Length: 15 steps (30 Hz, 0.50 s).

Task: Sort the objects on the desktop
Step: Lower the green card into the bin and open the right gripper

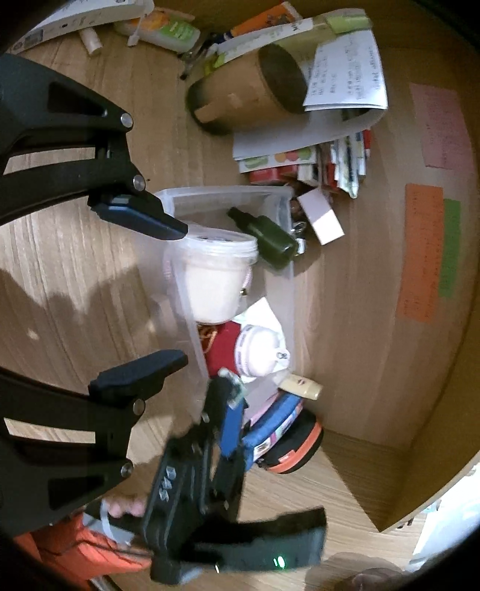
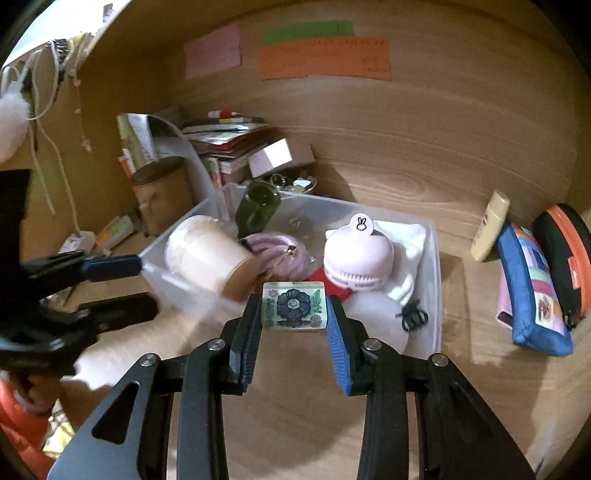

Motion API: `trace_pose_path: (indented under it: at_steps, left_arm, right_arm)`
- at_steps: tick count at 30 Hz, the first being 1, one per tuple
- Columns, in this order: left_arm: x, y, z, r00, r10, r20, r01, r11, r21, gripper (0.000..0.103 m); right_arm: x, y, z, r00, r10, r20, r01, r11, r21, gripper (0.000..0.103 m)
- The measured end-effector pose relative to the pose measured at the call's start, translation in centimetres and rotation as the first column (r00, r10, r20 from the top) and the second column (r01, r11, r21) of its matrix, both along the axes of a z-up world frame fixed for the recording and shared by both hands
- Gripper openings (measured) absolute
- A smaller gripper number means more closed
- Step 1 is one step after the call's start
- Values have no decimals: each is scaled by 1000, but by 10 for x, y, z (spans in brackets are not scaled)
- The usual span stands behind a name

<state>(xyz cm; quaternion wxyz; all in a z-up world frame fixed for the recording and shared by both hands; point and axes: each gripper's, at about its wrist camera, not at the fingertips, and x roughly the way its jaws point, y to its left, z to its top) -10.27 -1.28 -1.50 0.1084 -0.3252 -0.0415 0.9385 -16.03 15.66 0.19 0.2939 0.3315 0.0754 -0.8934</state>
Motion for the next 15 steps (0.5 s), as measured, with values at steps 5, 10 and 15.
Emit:
trace_pose_path:
  at_steps: [5,10,15]
  left_arm:
    - [-5,0,2,1000,18,-6,-18,1000,-6,62]
    - [-11,-1,-3,999,31,9,-31,1000,-1,62]
    - [-11,0,-4,999,41,12,-41,999,-7,62]
  right_arm:
    - [-8,-2,-8,1000,-5,19,6,999,-36,31]
    - [-8,-3,-8,1000,-6,15,6,999,-33,31]
    - [-7,-4,-7,1000,-9,2,9,1000,-21,46]
